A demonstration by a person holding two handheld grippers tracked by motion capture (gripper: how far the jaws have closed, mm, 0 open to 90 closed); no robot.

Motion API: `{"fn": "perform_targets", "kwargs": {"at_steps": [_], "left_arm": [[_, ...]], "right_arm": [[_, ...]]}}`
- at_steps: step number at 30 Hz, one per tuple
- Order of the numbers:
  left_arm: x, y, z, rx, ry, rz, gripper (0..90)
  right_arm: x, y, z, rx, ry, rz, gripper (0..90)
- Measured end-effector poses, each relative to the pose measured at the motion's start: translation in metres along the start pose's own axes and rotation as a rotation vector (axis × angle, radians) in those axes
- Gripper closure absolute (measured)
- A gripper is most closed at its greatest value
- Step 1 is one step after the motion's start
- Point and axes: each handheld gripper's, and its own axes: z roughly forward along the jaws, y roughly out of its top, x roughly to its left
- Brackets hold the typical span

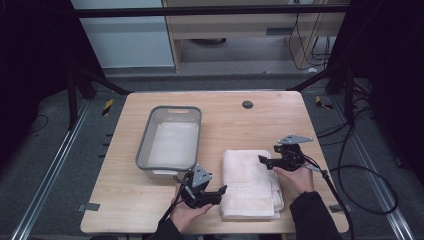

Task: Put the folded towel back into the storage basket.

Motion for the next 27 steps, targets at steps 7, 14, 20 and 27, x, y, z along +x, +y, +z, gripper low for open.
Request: {"fn": "perform_targets", "kwargs": {"at_steps": [7,14,20,27], "left_arm": [[-0.003,-0.005,0.013,0.040,-0.007,0.002,31.7],[-0.008,-0.009,0.022,0.063,-0.018,0.011,30.9],[-0.010,-0.012,0.030,0.081,-0.032,0.011,29.4],[-0.010,-0.014,0.036,0.105,-0.057,-0.002,29.1]], "right_arm": [[-0.001,-0.004,0.004,0.018,-0.006,0.005,21.7],[-0.003,-0.008,0.007,0.026,-0.002,0.024,23.7],[-0.002,-0.014,0.014,0.058,-0.002,0.023,24.6],[-0.002,-0.017,0.018,0.072,0.006,0.054,25.9]]}}
